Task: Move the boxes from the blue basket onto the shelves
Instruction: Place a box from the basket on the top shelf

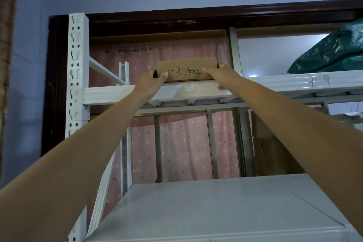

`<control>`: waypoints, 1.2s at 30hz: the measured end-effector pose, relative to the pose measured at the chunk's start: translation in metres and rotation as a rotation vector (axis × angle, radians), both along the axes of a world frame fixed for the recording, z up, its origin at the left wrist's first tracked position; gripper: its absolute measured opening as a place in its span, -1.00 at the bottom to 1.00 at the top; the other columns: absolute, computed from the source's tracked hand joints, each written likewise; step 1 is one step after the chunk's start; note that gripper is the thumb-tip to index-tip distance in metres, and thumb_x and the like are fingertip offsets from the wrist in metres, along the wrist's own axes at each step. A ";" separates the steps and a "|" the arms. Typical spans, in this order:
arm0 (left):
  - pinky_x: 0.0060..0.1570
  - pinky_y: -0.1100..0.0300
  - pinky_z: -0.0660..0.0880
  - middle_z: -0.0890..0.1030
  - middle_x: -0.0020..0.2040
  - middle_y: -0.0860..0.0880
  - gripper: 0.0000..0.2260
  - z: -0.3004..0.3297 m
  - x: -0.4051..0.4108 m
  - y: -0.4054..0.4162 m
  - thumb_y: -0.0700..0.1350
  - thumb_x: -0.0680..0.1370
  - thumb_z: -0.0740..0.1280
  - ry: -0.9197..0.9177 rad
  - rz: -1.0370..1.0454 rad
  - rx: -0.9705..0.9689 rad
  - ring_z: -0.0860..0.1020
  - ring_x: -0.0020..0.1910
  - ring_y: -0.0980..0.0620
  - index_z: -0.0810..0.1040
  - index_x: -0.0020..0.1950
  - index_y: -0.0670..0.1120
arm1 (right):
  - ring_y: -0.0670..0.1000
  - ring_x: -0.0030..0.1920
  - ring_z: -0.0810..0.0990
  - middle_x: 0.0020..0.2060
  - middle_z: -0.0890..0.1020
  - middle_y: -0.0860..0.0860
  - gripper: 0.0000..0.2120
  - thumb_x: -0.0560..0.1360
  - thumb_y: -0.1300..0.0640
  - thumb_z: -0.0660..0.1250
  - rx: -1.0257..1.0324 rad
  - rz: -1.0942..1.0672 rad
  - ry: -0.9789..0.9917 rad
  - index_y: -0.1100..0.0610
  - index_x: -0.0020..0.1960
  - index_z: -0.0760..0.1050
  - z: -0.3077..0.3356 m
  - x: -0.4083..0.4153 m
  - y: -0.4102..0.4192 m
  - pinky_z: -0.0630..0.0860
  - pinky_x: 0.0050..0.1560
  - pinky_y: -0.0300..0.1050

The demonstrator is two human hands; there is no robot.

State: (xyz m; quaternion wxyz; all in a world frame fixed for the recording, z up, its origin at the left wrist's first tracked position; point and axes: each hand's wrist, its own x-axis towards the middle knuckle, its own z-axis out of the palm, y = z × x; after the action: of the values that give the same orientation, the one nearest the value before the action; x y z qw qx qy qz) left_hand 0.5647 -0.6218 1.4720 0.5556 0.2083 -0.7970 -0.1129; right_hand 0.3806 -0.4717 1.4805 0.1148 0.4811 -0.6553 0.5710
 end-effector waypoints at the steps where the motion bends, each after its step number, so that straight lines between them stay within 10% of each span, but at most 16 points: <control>1: 0.05 0.13 0.40 0.54 0.09 -0.03 -0.57 -0.003 0.001 0.002 0.15 0.58 0.22 0.051 -0.009 0.006 0.49 0.07 -0.02 0.47 0.26 -0.15 | -0.03 0.00 0.51 0.14 0.53 -0.01 -0.46 0.49 -0.20 0.27 -0.052 -0.022 -0.004 0.06 0.36 0.33 -0.003 0.001 0.002 0.57 0.09 -0.01; 10: 0.08 -0.06 0.47 0.50 -0.02 -0.12 -0.82 -0.066 -0.002 0.033 -0.08 0.52 0.30 0.430 0.326 -0.220 0.47 -0.02 -0.08 0.42 0.00 -0.17 | 0.06 0.00 0.50 0.04 0.49 0.08 -0.69 0.49 -0.03 0.32 -0.473 -0.304 0.142 0.15 0.11 0.41 -0.072 -0.010 0.023 0.54 -0.03 -0.01; 23: 0.05 0.07 0.40 0.47 0.19 -0.11 -0.61 -0.168 -0.042 0.145 0.06 0.55 0.22 -0.386 0.110 0.240 0.48 0.12 -0.13 0.41 0.28 -0.14 | 0.16 0.24 0.52 0.38 0.44 0.10 -0.37 0.50 -0.11 0.29 0.358 -0.166 0.266 0.06 0.50 0.23 -0.178 -0.030 0.135 0.49 0.25 0.11; 36: -0.31 0.18 0.30 0.51 -0.09 -0.05 -0.85 -0.308 -0.050 0.299 -0.02 0.51 0.25 -0.703 -0.108 0.274 0.43 -0.18 0.03 0.43 -0.03 -0.09 | 0.12 0.22 0.48 0.27 0.51 0.12 -0.44 0.49 -0.04 0.36 0.722 -0.244 0.132 0.08 0.42 0.31 -0.340 -0.018 0.335 0.45 0.22 -0.01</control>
State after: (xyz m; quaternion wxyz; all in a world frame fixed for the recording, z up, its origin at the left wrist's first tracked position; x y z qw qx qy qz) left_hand 0.5148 -0.3224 1.1644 0.2083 0.2643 -0.9263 -0.1694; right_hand 0.3626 -0.1368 1.1405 0.0470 0.4448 -0.8577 0.2535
